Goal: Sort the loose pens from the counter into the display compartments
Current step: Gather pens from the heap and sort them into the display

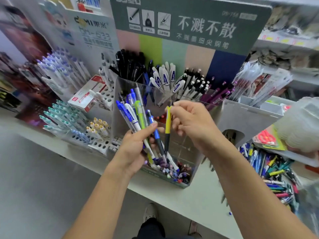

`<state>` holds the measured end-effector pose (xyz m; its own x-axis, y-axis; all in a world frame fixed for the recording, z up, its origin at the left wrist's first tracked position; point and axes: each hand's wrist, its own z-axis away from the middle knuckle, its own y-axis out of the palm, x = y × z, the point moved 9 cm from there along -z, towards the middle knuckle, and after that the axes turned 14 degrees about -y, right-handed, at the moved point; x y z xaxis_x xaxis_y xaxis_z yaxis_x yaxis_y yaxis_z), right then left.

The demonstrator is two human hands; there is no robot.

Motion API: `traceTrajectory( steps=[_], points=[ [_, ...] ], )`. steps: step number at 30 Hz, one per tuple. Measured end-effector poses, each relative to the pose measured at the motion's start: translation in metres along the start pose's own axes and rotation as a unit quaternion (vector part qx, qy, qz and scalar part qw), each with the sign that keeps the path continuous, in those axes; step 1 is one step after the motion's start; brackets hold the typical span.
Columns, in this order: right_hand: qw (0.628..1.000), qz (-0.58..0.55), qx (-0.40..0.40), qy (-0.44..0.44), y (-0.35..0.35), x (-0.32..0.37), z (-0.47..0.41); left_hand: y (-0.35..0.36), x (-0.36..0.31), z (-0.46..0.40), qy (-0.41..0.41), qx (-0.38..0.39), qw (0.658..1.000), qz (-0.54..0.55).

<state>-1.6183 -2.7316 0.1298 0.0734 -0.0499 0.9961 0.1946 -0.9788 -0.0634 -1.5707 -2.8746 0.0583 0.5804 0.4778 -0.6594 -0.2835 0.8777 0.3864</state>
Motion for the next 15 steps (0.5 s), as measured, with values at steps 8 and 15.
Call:
traceTrajectory(
  steps=[8,15],
  points=[
    [0.917,0.186,-0.093,-0.339,0.030,0.082,-0.033,-0.069,-0.038,-0.014,0.037,-0.079,0.995,0.038],
    [0.884,0.333,0.052,-0.323,0.111,0.029,-0.084,-0.091,-0.048,-0.017,0.050,-0.100,0.993,0.022]
  ],
)
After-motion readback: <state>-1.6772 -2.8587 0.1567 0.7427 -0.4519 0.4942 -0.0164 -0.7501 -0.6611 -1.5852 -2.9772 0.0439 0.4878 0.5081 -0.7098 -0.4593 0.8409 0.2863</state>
